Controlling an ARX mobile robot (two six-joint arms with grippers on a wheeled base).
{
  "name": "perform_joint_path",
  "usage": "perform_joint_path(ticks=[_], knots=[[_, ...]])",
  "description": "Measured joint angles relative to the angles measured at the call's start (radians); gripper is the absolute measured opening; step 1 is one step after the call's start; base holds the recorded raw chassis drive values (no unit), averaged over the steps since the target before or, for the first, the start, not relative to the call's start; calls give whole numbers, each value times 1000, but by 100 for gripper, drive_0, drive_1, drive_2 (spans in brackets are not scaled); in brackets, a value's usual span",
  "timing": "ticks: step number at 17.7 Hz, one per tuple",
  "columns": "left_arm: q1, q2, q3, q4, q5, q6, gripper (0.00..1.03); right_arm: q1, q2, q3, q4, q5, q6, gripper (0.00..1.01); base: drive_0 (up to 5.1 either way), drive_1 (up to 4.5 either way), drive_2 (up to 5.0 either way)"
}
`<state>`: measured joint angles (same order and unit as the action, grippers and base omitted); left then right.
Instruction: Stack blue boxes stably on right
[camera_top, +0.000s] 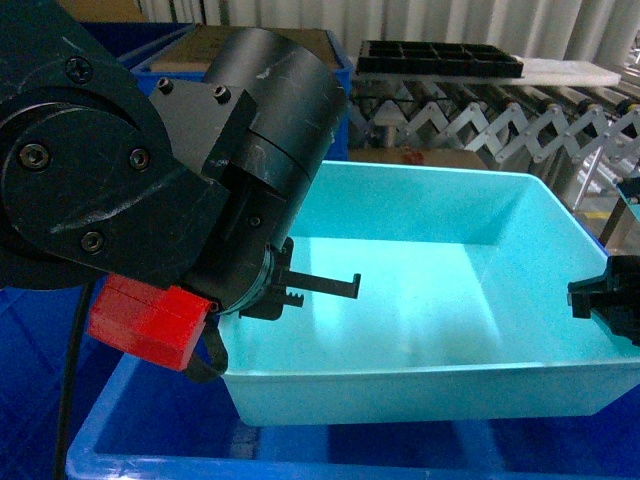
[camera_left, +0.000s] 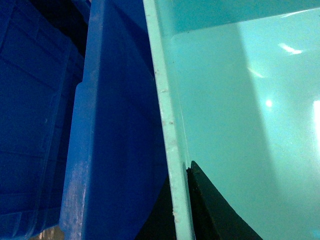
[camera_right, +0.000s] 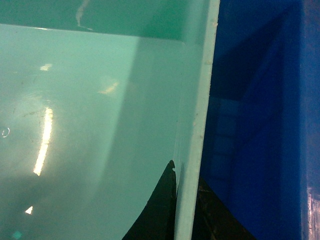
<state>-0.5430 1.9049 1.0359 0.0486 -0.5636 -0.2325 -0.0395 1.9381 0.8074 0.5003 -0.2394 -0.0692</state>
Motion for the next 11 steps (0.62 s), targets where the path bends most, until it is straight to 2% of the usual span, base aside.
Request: perform_joint_path(ticks=[3,5,11], knots=[[-3,2,0,17,-1,-3,2,0,-2,-2,18,2,-2,7,0,0,0],[-3,2,3,28,-4,-5,2,2,-3,-5,61,14,-19,7,0,0,0],[-3,2,3,26,-5,-5,2,6,-3,-6,59,19,-19,7,0,0,0]])
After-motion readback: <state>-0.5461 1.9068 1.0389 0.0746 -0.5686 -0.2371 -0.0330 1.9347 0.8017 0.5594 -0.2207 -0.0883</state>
